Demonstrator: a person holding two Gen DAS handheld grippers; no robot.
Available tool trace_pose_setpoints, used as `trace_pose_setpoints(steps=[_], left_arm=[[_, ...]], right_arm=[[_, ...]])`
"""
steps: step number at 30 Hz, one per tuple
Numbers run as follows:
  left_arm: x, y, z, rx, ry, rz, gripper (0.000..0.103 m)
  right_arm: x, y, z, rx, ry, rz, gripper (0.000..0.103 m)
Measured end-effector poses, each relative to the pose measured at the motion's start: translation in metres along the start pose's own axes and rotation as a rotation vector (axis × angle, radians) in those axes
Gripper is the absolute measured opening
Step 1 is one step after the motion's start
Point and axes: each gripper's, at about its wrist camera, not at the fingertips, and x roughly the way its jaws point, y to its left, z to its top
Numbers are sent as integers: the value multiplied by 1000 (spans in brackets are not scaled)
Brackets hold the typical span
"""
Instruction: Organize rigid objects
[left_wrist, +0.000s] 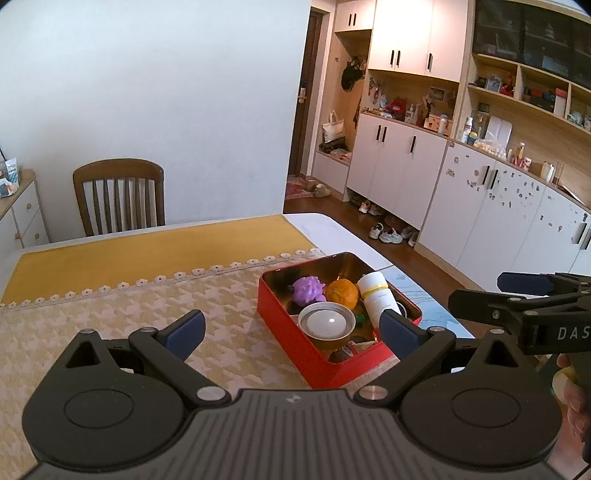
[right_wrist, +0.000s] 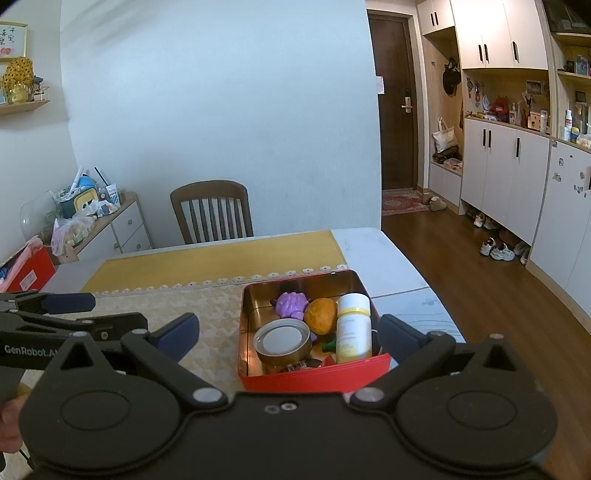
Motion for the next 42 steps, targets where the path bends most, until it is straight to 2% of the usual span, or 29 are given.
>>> trace_pose_setpoints(steps=[42], left_arm=[[0,3,-1,-6,-15,13,101]], right_arm=[[7,5,-4,7,15,3,103]])
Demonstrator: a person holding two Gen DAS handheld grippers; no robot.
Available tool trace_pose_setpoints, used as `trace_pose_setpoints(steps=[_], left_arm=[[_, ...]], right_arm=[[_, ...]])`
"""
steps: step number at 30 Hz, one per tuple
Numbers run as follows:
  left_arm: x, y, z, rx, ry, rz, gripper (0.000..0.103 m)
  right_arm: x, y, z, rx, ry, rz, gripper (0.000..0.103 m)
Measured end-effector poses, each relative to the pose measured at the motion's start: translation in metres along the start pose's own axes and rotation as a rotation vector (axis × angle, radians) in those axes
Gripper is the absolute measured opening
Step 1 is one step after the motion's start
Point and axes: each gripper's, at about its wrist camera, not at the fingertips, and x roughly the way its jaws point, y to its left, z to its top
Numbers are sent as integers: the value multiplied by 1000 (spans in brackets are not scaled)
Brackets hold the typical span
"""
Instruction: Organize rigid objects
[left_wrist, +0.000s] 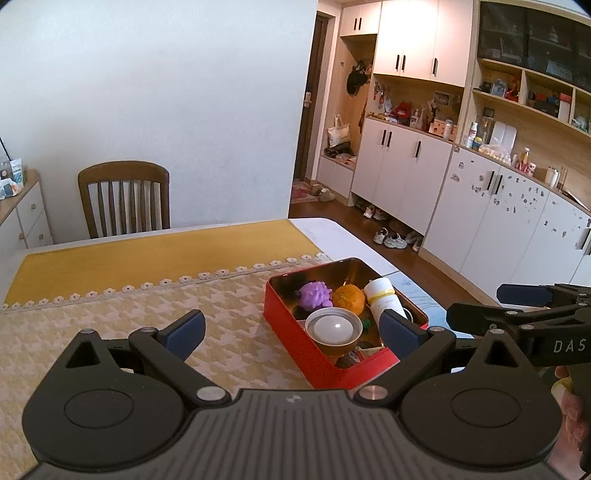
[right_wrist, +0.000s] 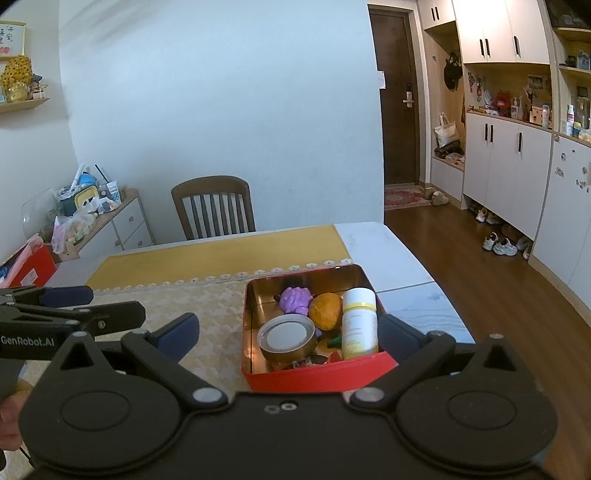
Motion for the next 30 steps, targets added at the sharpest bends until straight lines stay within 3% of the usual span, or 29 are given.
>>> trace_pose_setpoints(steps=[30], left_arm=[[5,-4,-3,9,9,-7,101]], right_arm=[[0,1,-6,10,16,-5,103]])
